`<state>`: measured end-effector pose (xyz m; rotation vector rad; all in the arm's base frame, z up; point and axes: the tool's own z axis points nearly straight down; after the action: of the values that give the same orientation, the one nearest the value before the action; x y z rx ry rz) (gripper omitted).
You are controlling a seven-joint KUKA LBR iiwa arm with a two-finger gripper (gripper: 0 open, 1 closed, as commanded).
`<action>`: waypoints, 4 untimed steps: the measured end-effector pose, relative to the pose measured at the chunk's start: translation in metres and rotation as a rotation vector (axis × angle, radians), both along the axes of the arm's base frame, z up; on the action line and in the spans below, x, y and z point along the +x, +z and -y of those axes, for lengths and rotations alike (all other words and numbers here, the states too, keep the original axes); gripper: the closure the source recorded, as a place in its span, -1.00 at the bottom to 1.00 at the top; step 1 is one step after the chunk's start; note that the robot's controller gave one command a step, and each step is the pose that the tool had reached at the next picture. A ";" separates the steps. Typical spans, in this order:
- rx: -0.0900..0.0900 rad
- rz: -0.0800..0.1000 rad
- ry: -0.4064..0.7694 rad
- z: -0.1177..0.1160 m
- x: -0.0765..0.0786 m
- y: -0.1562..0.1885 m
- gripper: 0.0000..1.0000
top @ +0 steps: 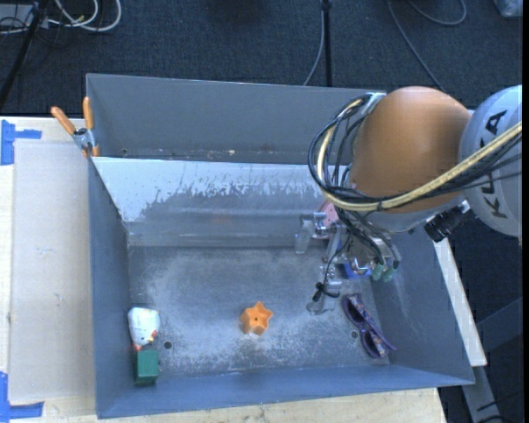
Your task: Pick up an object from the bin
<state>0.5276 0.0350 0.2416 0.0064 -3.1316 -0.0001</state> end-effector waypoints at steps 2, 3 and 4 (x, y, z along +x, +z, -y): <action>-0.001 0.014 -0.008 -0.024 -0.006 -0.031 -1.00; 0.000 0.000 0.068 -0.058 -0.009 -0.060 -1.00; 0.003 0.018 0.142 -0.060 -0.010 -0.091 -1.00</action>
Offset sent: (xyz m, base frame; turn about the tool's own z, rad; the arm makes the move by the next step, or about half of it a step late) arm -0.0260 0.0755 -0.1044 0.0032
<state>0.5174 0.0950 0.1508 0.2299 -3.1409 -0.0039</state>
